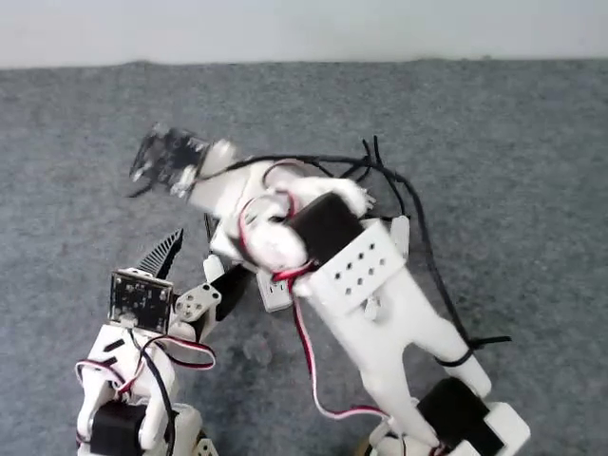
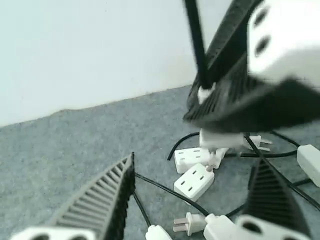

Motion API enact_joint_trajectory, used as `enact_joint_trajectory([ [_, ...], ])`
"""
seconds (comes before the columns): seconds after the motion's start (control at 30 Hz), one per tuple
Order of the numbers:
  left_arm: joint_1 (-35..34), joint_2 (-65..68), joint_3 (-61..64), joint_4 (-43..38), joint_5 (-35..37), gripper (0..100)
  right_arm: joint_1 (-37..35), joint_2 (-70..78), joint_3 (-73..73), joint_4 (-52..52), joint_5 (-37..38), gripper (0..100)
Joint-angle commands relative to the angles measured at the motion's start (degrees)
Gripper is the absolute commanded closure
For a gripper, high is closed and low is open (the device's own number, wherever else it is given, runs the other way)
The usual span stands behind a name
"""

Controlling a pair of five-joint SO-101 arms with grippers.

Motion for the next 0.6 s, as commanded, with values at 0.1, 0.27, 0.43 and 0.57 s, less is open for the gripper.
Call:
enact_joint_trajectory([
  [0.1,-0.09,-1.23,-0.4,-0.35,1.32,65,-4.53,-3.03,-0.79,1.8,-0.44,99.1],
  [0.27,-0.26,-1.23,-0.13,-0.62,1.32,65,-5.85,-3.03,-0.53,4.62,-0.62,99.1],
  [0.43,-0.62,-1.14,0.48,-0.7,1.05,65,-7.16,-3.91,-0.79,6.81,-0.62,99.1],
  [0.57,-6.07,-1.14,3.21,-5.45,1.05,65,-8.13,-7.25,-0.79,7.6,-0.62,99.1],
])
